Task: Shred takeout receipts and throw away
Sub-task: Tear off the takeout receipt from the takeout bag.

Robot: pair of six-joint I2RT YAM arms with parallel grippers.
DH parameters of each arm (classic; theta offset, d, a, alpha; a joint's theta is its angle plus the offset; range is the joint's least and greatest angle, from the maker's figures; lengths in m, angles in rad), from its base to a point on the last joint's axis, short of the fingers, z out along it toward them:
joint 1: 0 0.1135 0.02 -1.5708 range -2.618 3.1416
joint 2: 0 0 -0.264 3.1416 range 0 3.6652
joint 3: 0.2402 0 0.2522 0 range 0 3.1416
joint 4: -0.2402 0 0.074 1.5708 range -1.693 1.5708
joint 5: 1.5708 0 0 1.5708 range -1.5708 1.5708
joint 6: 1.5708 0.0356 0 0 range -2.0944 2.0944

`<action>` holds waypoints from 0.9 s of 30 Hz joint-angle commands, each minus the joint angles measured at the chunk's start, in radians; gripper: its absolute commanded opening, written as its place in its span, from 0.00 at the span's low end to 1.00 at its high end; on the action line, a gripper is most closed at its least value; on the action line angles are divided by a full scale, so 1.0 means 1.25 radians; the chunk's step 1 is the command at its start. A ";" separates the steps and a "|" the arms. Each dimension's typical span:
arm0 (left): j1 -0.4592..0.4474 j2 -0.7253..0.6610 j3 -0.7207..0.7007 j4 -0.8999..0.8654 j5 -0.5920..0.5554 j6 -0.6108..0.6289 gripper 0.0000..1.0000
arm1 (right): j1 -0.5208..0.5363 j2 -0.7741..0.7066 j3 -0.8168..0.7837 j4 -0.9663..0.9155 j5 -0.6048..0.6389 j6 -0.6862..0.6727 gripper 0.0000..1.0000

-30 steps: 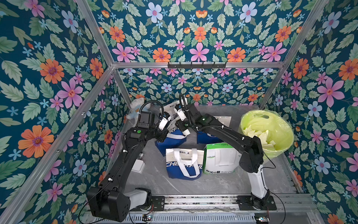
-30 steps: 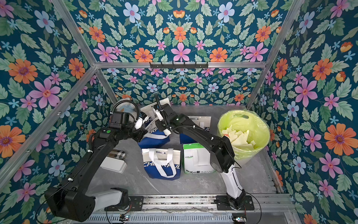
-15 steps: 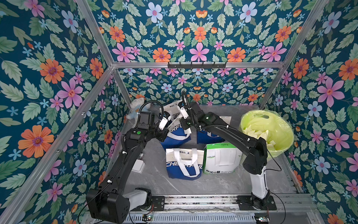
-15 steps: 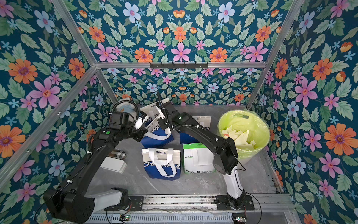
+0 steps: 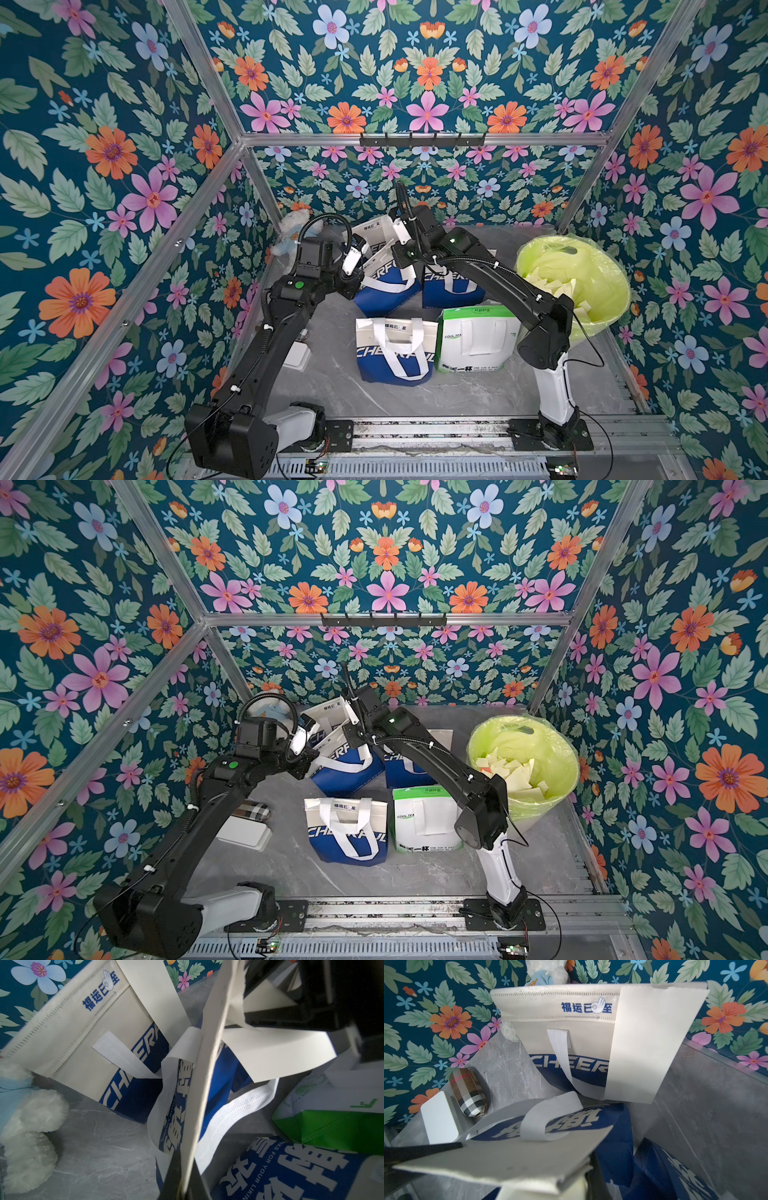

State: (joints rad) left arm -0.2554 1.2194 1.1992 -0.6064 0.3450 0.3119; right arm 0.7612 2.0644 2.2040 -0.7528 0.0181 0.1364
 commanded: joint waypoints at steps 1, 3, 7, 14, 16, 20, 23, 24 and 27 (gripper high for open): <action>0.004 0.001 0.015 -0.098 -0.078 -0.004 0.00 | -0.017 0.004 0.036 -0.014 0.000 0.004 0.00; 0.005 0.003 0.024 -0.100 -0.078 -0.006 0.00 | -0.018 0.004 0.040 -0.019 -0.110 -0.011 0.00; 0.004 0.004 0.034 -0.095 -0.068 -0.014 0.00 | -0.018 -0.001 0.022 -0.001 -0.260 -0.008 0.00; 0.004 0.001 0.035 -0.083 -0.032 -0.022 0.00 | -0.009 0.021 0.009 0.007 -0.388 0.003 0.11; 0.003 -0.001 0.033 -0.077 -0.024 -0.025 0.00 | -0.008 0.030 0.006 0.018 -0.379 0.010 0.19; 0.003 0.000 0.031 -0.065 0.003 -0.034 0.00 | -0.003 0.047 0.010 0.042 -0.359 0.029 0.25; 0.003 0.000 0.027 -0.058 0.018 -0.036 0.00 | 0.001 0.054 0.016 0.053 -0.355 0.036 0.28; 0.003 0.001 0.028 -0.057 0.020 -0.038 0.00 | 0.002 0.053 0.017 0.058 -0.348 0.038 0.27; 0.004 0.004 0.026 -0.057 0.025 -0.037 0.00 | 0.005 0.051 0.018 0.071 -0.330 0.048 0.25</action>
State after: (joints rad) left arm -0.2497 1.2209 1.2301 -0.7128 0.3141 0.2672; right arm 0.7582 2.1311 2.2173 -0.7341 -0.3637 0.1802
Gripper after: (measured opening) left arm 0.070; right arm 0.270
